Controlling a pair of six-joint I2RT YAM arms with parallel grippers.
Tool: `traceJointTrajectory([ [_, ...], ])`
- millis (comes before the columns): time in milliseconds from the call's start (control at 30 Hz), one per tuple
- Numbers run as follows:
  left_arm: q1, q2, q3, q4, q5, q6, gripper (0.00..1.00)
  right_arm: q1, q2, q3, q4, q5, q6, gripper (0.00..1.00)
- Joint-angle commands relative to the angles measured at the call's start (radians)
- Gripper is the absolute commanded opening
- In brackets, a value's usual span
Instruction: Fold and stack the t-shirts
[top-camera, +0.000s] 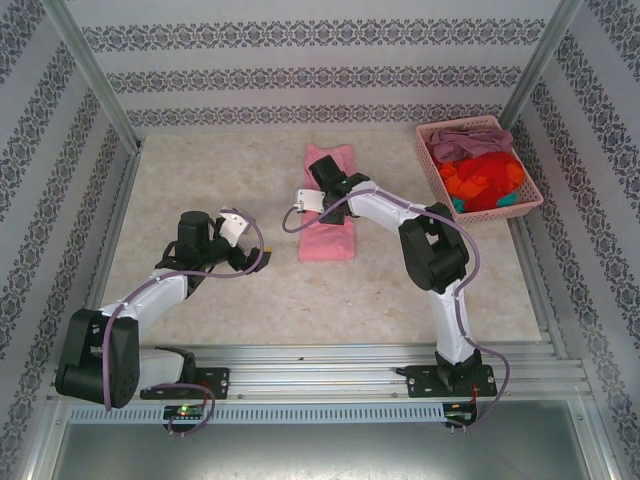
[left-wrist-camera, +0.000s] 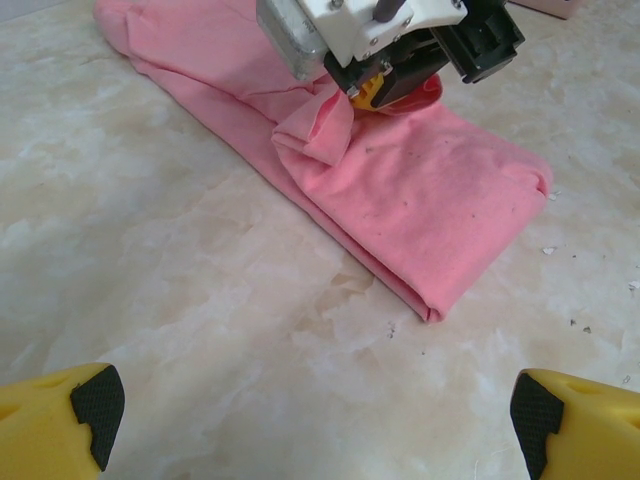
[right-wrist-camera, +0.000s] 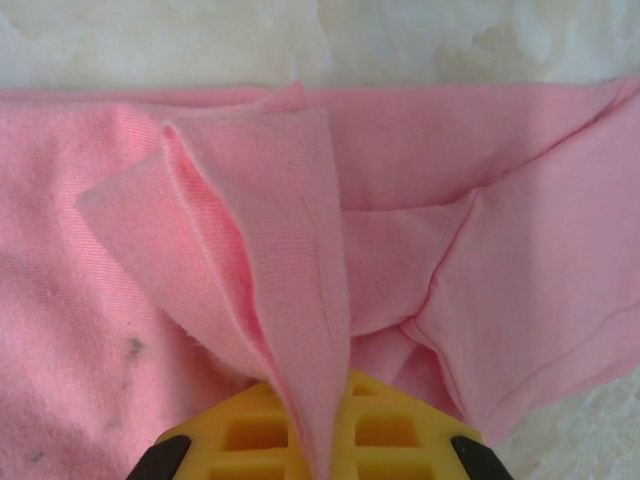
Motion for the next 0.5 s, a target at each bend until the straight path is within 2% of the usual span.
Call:
traceJointTrajectory([
  [0, -0.016, -0.005, -0.005, 0.009, -0.002, 0.029, 1.00, -0.011, 0.018, 0.032, 0.033, 0.013, -0.003, 0.01],
  [333, -0.017, 0.001, -0.007, 0.012, -0.006, 0.029, 1.00, -0.017, 0.039, 0.055, 0.049, 0.020, -0.003, 0.02],
  [467, -0.017, 0.001, -0.005, 0.009, -0.006, 0.032, 1.00, -0.020, 0.048, 0.053, 0.067, 0.030, 0.001, 0.13],
])
